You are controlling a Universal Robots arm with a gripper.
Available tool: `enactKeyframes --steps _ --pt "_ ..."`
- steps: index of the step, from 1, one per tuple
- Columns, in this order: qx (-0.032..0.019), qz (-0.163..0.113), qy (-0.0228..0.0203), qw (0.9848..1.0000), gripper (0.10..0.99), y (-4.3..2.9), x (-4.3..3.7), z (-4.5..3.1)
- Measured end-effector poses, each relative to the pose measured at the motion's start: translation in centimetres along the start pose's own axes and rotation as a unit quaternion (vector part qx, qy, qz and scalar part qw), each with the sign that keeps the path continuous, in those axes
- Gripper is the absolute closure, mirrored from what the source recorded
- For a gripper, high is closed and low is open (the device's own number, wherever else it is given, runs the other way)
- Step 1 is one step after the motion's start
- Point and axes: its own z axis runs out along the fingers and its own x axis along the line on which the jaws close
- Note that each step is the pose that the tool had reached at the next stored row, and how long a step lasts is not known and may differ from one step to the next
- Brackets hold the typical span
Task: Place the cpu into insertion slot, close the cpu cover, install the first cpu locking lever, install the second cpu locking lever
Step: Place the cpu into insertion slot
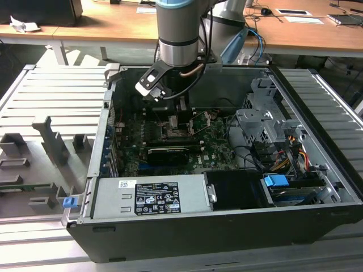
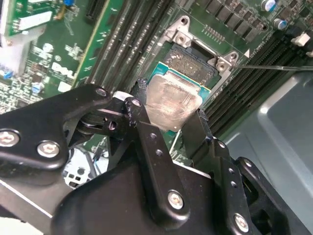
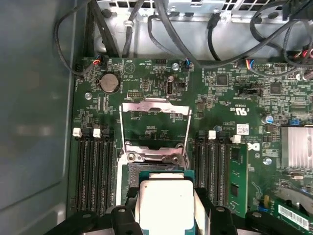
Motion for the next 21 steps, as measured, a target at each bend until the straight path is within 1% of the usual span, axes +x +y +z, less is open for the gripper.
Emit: enactKeyframes --steps 1,4,9,12,14,16,18,21 --pt "0.0000 0.000 -0.0001 1.0000 0.557 -0.09 0.32 0.33" --pt "-0.0001 0.004 -0.0004 1.0000 0.557 -0.42 0.57 0.90" --pt "0.0000 0.006 -0.0006 1.0000 0.557 -0.52 0.79 1.68" --pt "0.0007 0.013 -0.0011 0.9999 0.557 -0.56 1.07 2.27" --pt "0.0010 0.014 -0.0013 0.9999 0.557 -0.60 1.09 2.56" --pt "0.0018 0.026 -0.0023 0.9997 0.557 -0.63 1.15 2.90" --pt "0.0025 0.026 -0.0023 0.9997 0.557 -0.65 1.15 3.14" --pt "0.0059 0.026 -0.0024 0.9996 0.557 -0.63 1.14 3.53"
